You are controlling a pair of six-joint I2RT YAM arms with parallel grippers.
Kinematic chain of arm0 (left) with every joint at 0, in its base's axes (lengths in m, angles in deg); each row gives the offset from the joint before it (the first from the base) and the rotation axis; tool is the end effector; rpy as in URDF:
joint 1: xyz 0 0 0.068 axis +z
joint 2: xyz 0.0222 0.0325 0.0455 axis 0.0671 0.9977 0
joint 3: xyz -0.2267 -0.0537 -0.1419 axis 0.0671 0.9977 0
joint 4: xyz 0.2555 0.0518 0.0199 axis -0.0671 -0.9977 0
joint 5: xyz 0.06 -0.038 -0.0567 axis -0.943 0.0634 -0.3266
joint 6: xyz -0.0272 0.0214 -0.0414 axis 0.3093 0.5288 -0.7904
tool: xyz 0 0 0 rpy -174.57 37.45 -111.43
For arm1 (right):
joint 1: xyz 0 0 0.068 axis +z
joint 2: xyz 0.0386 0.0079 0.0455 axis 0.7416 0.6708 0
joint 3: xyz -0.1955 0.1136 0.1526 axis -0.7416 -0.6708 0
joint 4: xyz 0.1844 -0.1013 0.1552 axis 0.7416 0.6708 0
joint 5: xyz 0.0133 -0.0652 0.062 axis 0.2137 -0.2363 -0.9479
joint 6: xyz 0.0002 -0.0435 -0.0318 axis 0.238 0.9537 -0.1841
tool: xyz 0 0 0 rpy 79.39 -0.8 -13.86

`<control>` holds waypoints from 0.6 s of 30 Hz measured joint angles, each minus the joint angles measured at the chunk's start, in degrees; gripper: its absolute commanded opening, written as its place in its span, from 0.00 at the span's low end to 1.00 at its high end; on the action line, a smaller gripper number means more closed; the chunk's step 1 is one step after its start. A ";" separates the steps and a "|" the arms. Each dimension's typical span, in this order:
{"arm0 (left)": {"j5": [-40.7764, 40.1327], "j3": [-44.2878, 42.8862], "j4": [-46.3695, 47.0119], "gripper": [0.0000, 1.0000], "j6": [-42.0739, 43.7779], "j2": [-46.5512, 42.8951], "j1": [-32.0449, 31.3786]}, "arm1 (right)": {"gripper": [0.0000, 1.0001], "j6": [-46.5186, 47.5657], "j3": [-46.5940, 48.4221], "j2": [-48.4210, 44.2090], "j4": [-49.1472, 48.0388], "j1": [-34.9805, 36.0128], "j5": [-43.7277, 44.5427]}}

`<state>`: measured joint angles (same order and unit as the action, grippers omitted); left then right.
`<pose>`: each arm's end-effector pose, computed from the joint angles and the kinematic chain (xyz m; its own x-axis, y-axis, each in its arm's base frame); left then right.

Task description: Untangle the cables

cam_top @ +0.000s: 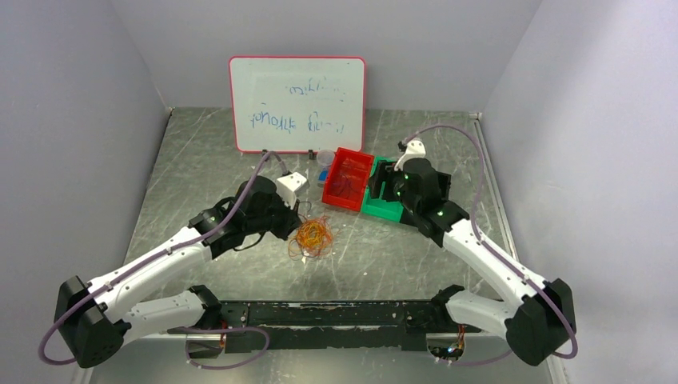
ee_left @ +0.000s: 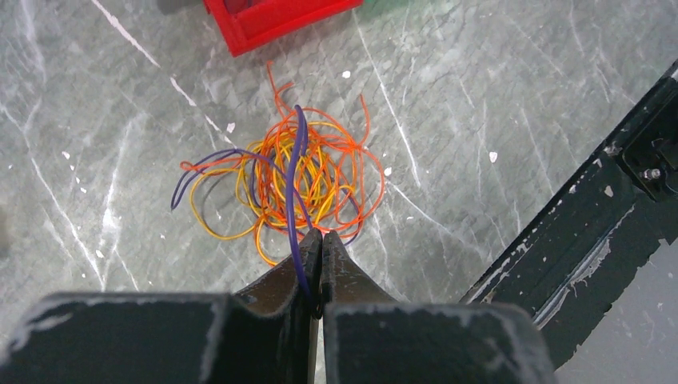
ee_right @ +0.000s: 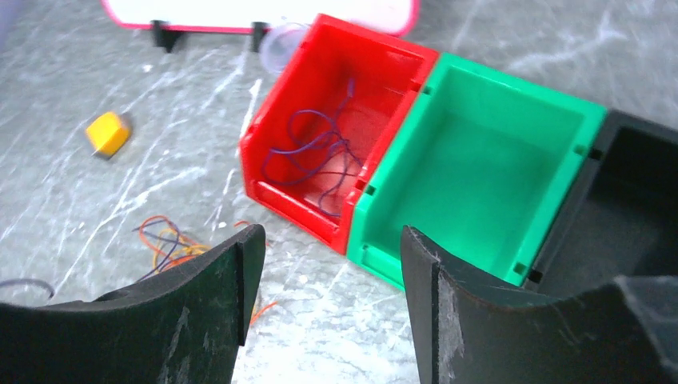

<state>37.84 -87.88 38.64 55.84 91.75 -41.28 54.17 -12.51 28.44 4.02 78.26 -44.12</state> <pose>0.1571 -0.1618 0.2785 -0.5287 0.3102 -0.7901 0.6776 0.7149 -0.1727 0.2214 0.1224 0.2888 -0.4863 0.1288 -0.8642 -0.1917 0.9493 0.2493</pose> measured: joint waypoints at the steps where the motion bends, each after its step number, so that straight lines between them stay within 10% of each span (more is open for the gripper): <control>1: 0.37 -0.13 -0.04 0.07 0.39 -0.20 0.00 | 0.66 1.29 -1.38 -1.29 -1.81 0.00 -1.86; 18: 3.15 -21.16 -4.04 0.07 0.52 5.57 0.00 | 0.61 14.29 -15.28 -3.74 -33.99 3.82 -34.49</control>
<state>40.98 -109.04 34.60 56.36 97.32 -41.28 68.47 -27.79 24.70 -29.96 82.09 -78.61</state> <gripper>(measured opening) 0.076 0.614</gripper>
